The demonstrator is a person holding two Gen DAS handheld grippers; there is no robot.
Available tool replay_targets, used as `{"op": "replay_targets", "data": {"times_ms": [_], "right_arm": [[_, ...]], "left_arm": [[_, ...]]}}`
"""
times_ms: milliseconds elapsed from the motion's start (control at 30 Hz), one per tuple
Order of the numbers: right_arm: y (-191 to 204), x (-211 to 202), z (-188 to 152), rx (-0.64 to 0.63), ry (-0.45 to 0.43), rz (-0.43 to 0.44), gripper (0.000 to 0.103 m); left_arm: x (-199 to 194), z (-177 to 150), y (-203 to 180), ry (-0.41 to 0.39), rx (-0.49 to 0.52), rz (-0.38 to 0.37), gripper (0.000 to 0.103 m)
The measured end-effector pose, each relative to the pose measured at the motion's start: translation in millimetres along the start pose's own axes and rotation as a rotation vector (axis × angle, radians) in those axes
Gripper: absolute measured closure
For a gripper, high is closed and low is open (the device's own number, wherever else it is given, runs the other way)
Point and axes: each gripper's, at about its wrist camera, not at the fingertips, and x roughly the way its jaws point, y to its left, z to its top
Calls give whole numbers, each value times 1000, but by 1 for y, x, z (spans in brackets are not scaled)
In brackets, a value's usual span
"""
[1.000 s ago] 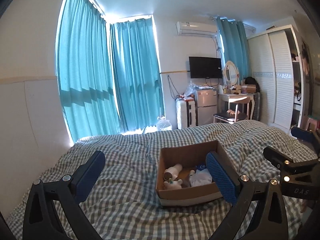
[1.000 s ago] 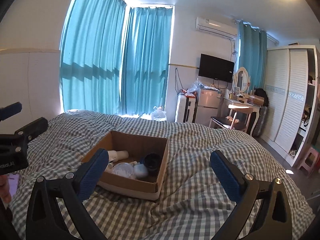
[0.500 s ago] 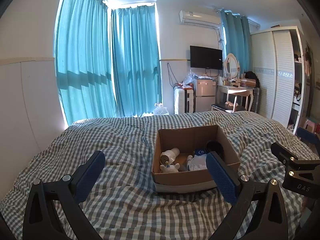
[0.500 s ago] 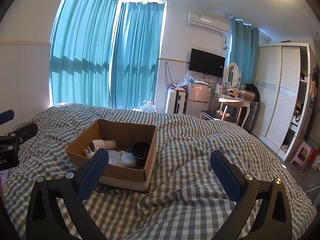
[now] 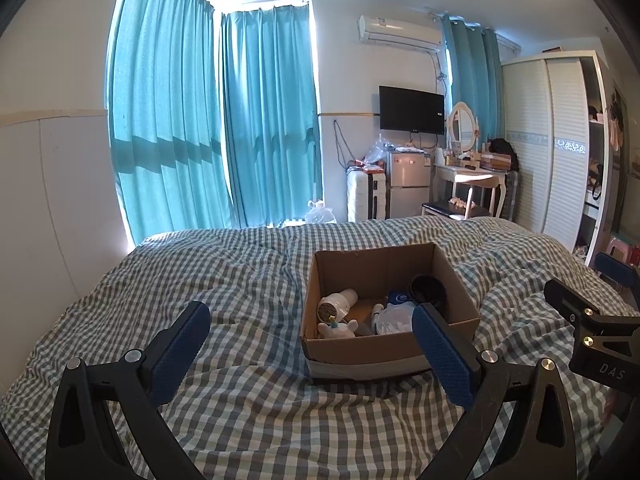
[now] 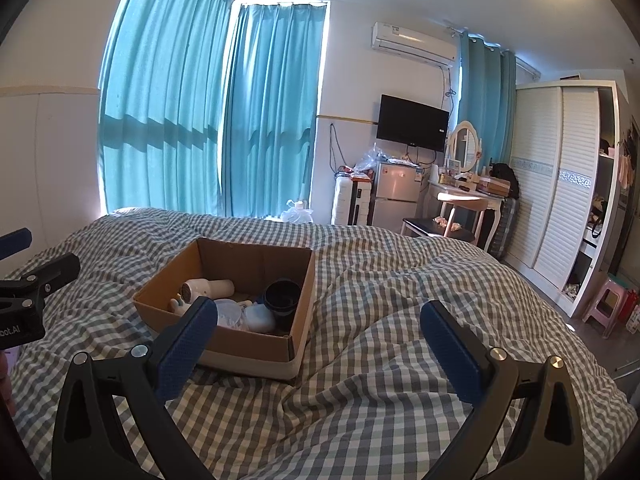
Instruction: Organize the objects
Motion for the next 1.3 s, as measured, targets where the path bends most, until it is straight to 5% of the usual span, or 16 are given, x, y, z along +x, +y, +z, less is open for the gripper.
{"op": "replay_targets", "data": {"times_ms": [767, 1300], "right_arm": [[1, -5, 3, 12, -17, 3, 1], [0, -4, 0, 29, -13, -12, 1]], "left_arm": [[0, -2, 0, 1, -17, -44, 0], [1, -6, 4, 11, -29, -10, 0]]}}
